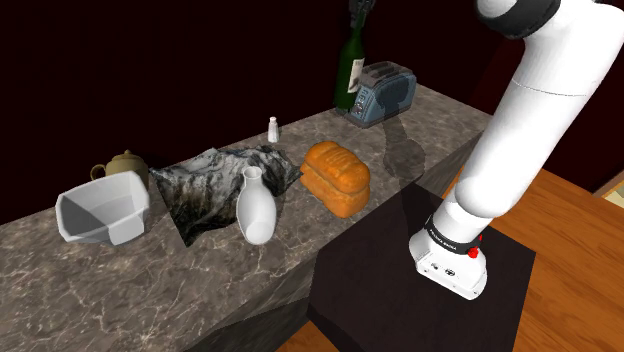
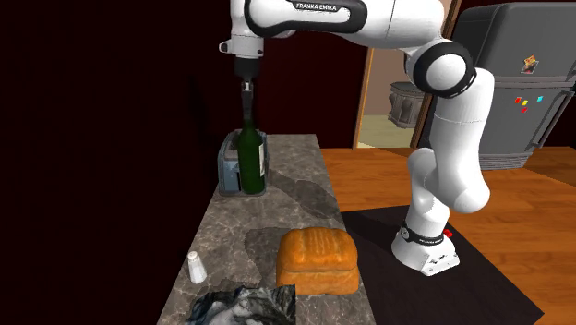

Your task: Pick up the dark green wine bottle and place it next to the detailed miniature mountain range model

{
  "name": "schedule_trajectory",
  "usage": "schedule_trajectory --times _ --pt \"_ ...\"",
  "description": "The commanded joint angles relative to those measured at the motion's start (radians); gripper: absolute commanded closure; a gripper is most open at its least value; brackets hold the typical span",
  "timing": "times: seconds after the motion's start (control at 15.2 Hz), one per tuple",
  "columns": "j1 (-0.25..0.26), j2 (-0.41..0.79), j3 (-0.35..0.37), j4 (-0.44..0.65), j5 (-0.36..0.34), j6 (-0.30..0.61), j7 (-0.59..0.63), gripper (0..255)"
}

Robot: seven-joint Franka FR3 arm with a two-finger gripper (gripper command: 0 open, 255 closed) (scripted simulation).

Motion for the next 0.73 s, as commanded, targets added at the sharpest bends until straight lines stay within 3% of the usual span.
schedule_trajectory --times 0.0,0.66 --pt "0.037 -0.044 0.024 -0.047 -0.024 0.010 0.058 255" --pt "0.168 -0.169 0.152 -0.192 -0.085 0.043 0.316 255"
